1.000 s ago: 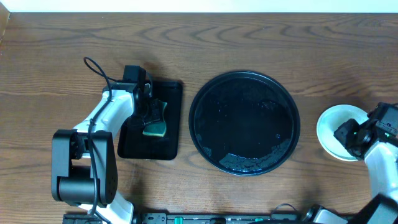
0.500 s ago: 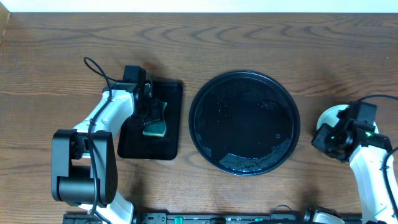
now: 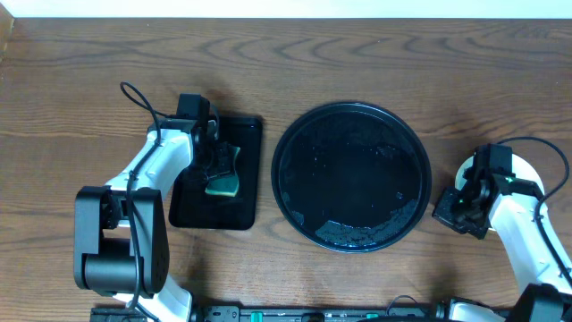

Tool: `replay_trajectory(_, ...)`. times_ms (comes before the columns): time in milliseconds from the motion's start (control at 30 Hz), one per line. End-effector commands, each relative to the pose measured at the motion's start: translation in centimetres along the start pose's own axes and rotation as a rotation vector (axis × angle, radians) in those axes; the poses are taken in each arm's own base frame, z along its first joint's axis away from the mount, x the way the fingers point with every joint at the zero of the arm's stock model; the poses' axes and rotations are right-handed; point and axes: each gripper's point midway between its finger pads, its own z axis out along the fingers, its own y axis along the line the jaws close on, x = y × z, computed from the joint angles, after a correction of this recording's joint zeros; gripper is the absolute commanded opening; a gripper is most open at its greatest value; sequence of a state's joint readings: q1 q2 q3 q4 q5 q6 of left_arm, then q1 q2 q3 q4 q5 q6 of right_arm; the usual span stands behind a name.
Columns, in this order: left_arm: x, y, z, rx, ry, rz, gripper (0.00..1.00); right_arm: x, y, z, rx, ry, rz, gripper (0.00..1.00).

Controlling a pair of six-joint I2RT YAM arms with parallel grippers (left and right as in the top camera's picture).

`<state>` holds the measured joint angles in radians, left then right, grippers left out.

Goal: Clean dirty plates on tray and stack at the side
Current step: 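Release the plate and pull the right gripper back toward the tray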

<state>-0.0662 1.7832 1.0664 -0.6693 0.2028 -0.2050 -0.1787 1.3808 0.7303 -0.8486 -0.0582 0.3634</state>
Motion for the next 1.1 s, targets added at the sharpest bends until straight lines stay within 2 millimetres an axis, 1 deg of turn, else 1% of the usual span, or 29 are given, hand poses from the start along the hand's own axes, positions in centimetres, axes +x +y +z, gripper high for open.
replay_trajectory(0,0.4,0.7,0.5,-0.026,0.015,0.002,0.57,0.0,-0.1,0.5,0.043,0.005,0.018,0.03)
replay_trajectory(233,0.4,0.7,0.5,-0.026,0.015,0.002,0.57,0.6,0.1,1.7,0.073,0.05,0.015,0.04)
replay_trajectory(467,0.4,0.7,0.5,-0.026,0.015,0.002,0.57,0.3,1.4,2.5,0.061,0.042,-0.008,0.04)
replay_trajectory(567,0.4,0.7,0.5,-0.026,0.015,0.002,0.57,0.1,2.7,2.7,0.015,0.029,-0.028,0.05)
replay_trajectory(600,0.4,0.7,0.5,-0.026,0.015,0.002,0.57,-0.1,3.4,2.7,-0.01,0.017,-0.026,0.04)
replay_trajectory(800,0.4,0.7,0.5,-0.026,0.015,0.002,0.57,-0.7,4.4,2.7,-0.03,-0.015,0.033,0.04)
replay_trajectory(1067,0.4,0.7,0.5,-0.026,0.015,0.002,0.57,-1.3,5.4,2.7,-0.054,-0.046,0.047,0.04)
